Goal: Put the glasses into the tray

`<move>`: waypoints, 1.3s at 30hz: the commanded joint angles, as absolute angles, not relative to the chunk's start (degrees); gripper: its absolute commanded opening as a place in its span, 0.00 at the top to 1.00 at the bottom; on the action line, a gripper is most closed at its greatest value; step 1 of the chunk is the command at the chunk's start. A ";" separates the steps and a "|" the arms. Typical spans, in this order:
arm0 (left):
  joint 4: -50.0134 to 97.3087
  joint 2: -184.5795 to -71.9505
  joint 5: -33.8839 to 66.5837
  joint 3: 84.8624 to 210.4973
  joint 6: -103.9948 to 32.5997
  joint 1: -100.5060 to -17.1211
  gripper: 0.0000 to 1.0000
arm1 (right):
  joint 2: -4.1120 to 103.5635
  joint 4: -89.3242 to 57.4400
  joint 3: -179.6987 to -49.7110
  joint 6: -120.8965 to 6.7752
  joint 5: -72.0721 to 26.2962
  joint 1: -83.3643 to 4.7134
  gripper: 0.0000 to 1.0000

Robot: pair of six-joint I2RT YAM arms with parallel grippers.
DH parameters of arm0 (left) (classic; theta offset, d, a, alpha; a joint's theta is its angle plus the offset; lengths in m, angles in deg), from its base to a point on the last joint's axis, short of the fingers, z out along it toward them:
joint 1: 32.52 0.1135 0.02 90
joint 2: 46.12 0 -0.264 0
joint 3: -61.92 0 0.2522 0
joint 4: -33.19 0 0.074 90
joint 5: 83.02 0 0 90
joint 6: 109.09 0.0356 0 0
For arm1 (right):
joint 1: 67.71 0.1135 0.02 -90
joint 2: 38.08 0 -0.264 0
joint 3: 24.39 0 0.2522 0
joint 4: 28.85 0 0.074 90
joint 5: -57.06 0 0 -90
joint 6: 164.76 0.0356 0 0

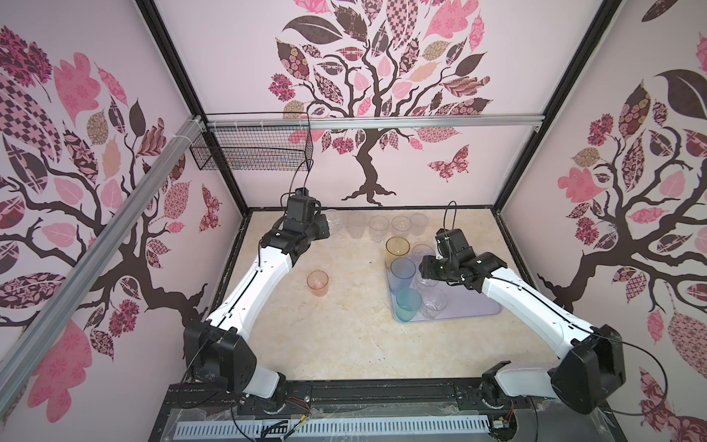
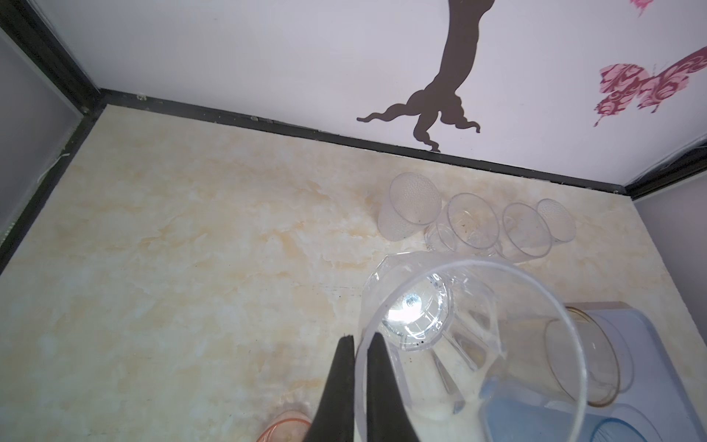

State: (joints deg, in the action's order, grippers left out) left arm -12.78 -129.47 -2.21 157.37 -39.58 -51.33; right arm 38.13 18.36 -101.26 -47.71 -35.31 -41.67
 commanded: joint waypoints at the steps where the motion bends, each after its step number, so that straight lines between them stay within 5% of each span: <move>1: -13.40 -128.54 -5.94 161.98 -37.84 -54.09 1.00 | 35.72 17.45 -103.28 -46.23 -36.97 -42.11 0.46; 14: -12.81 -149.24 -9.40 185.57 -33.10 -77.07 1.00 | 28.23 15.32 -99.72 -39.60 -28.00 -55.88 0.46; 20: -15.55 -153.95 -8.29 190.47 -32.43 -79.26 1.00 | 26.98 16.49 -105.72 -39.01 -18.78 -55.93 0.45; 39: -16.45 -153.33 -7.16 189.46 -32.51 -82.95 1.00 | 36.23 19.14 -115.52 -40.97 -20.67 -51.95 0.50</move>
State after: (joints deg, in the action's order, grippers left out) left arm -17.72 -155.24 -7.35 186.90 -32.72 -82.41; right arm 34.76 17.11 -113.57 -40.19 -18.46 -52.99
